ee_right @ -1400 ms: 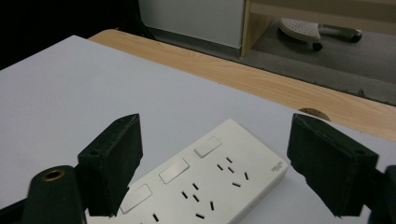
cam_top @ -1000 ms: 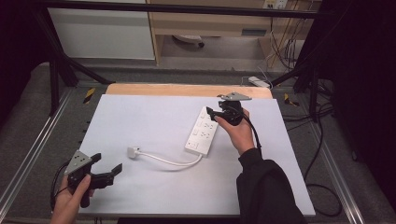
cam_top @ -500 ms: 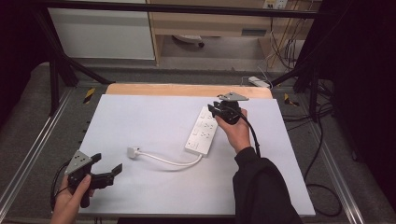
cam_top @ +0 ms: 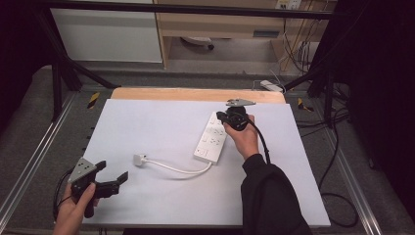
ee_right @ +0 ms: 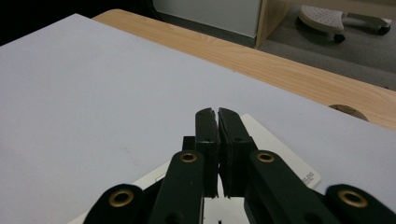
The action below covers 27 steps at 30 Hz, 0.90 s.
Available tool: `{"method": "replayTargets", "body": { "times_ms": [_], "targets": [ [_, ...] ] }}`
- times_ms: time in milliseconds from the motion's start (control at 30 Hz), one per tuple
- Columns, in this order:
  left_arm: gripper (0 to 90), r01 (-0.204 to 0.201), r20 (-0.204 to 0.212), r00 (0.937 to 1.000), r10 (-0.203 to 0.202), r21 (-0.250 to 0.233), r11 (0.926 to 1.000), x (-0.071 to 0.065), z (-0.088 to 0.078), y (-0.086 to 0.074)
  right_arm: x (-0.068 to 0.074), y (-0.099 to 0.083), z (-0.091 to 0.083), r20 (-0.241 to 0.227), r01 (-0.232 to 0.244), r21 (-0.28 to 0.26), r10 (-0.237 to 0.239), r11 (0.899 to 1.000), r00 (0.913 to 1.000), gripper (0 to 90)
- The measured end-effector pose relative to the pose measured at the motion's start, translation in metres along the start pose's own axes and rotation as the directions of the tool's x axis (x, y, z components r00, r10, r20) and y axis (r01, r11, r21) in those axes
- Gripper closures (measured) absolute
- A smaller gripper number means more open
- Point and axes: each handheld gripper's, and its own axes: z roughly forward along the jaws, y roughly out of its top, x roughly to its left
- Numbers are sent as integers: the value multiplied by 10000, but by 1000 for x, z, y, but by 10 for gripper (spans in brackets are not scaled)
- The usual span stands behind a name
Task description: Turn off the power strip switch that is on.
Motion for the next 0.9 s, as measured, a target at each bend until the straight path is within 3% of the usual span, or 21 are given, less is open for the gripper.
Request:
{"method": "replayTargets", "body": {
  "times_ms": [467, 900],
  "targets": [
    [60, 48, -5, 10000, -48, 3, 10000, 0, 0, 0, -7, -4, 12, 265, -240, 82, 238, 9997, 9994, 900],
    [60, 66, -20, 10000, -66, 23, 10000, 1, 0, 0, 1, -7, 22, 101, -211, 211, 209, 9996, 9997, 900]
  ]
}}
